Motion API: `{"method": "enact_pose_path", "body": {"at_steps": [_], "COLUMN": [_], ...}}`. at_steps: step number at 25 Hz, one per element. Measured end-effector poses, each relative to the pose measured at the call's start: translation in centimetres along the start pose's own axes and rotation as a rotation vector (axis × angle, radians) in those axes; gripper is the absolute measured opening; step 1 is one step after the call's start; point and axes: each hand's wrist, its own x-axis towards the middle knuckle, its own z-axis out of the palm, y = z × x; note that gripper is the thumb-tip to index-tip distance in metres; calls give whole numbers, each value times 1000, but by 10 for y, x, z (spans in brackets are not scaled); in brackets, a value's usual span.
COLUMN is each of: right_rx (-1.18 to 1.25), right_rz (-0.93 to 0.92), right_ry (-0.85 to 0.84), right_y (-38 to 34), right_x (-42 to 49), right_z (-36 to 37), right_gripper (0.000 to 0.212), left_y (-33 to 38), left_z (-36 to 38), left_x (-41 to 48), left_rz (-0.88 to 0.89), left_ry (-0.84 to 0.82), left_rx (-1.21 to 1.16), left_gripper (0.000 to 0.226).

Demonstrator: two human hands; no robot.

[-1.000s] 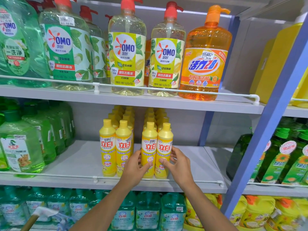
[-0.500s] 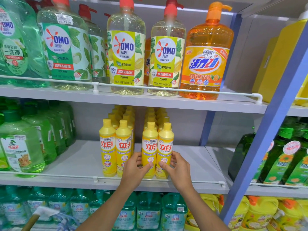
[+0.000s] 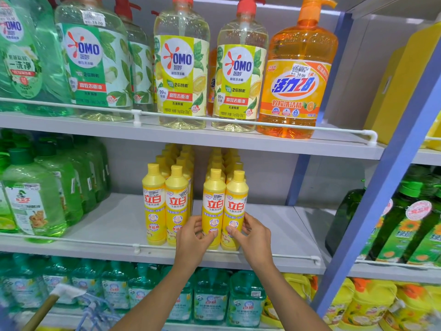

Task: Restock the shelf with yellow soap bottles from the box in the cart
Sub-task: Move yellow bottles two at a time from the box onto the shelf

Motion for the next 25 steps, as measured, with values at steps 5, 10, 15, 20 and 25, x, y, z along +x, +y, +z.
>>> {"method": "enact_pose_path", "body": {"at_steps": [5,10,15,20,25], "right_rx": [12,21,-14,-198,-565], "right_rz": [4,6,29,11,7], "right_ry": [-19,-40,-97,-199,-310], "right_y": [-1,2,-5,-28,-39], "right_x": [-2,2,7,-3,-49], "right_z": [-1,-4,-11,-30,-43], "right_gripper": [51,49,54,53,62], "left_y": [6,11,21,47,56], "left_z": [-1,-1,-7,-18,-55], "left_x": [1,5,4,-13,-56], "left_rz": [-35,-94,-137,-125,27], "left_ry": [-17,-19,-57,-154,-499], "left_rx": [50,72,110,247,759], "left_gripper": [53,51,51,51,65]}}
